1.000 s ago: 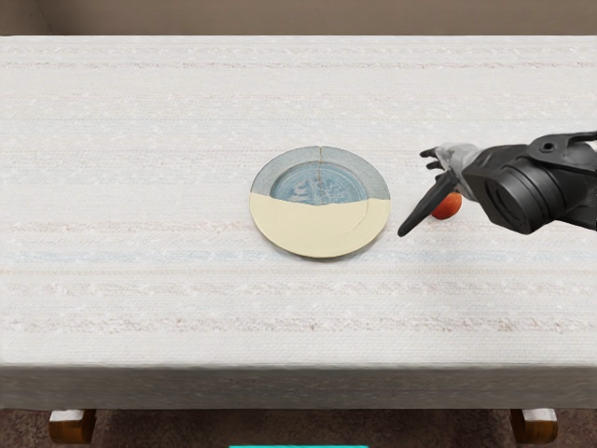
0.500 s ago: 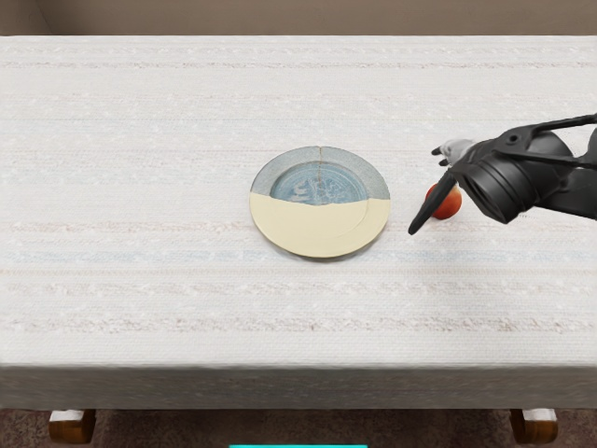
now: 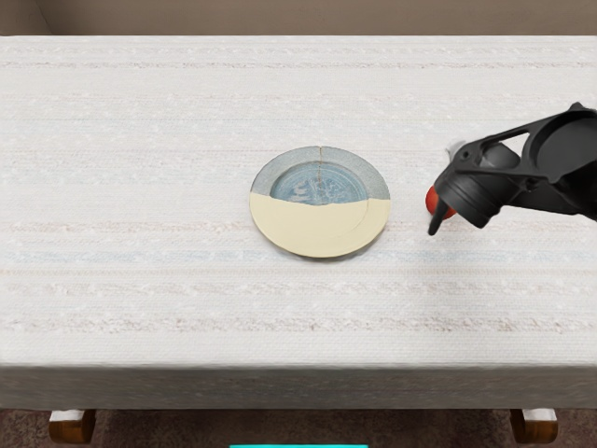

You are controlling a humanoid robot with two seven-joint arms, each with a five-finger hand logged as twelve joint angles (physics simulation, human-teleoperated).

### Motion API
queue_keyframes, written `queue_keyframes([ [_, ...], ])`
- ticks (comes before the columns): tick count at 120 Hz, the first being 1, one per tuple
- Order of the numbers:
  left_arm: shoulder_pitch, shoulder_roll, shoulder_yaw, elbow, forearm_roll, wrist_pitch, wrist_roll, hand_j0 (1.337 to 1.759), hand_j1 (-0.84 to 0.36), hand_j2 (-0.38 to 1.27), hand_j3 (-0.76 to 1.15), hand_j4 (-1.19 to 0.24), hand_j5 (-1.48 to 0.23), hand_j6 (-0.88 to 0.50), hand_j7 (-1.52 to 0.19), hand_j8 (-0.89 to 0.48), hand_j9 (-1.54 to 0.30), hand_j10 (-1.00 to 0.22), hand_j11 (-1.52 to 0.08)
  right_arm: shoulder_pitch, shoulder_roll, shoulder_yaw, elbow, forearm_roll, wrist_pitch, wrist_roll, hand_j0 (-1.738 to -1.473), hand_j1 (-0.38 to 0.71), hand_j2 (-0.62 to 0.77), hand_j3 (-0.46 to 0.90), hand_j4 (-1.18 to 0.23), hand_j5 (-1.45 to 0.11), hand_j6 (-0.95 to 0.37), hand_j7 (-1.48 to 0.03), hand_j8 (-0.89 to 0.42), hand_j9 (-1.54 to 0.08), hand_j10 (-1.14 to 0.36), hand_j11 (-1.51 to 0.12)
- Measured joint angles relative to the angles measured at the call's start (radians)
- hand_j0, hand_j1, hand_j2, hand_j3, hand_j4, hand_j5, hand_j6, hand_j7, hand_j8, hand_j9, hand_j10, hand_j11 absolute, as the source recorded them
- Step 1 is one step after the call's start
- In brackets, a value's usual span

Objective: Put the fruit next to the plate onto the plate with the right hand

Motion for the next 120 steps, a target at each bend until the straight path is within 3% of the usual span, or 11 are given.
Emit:
queue_keyframes([
  [37,0.0,0.0,0.0,0.0,0.0,0.0,0.0,1.658,0.07,0.05,0.0,-0.23,-0.3,-0.23,-0.3,-0.23,-0.3,-0.23,-0.3,-0.092,0.015,0.049,-0.107,-0.021,0.0,0.0,-1.658,-0.3,-0.01,0.0,-0.04,-0.06,-0.04,-0.06,-0.04,-0.06,-0.04,-0.06],
  [120,0.0,0.0,0.0,0.0,0.0,0.0,0.0,1.658,0.07,0.05,0.0,-0.23,-0.3,-0.23,-0.3,-0.23,-0.3,-0.23,-0.3,-0.166,0.056,0.1,-0.177,-0.115,0.0,0.0,-1.658,-0.3,-0.01,0.0,-0.04,-0.06,-0.05,-0.06,-0.04,-0.06,-0.04,-0.06],
])
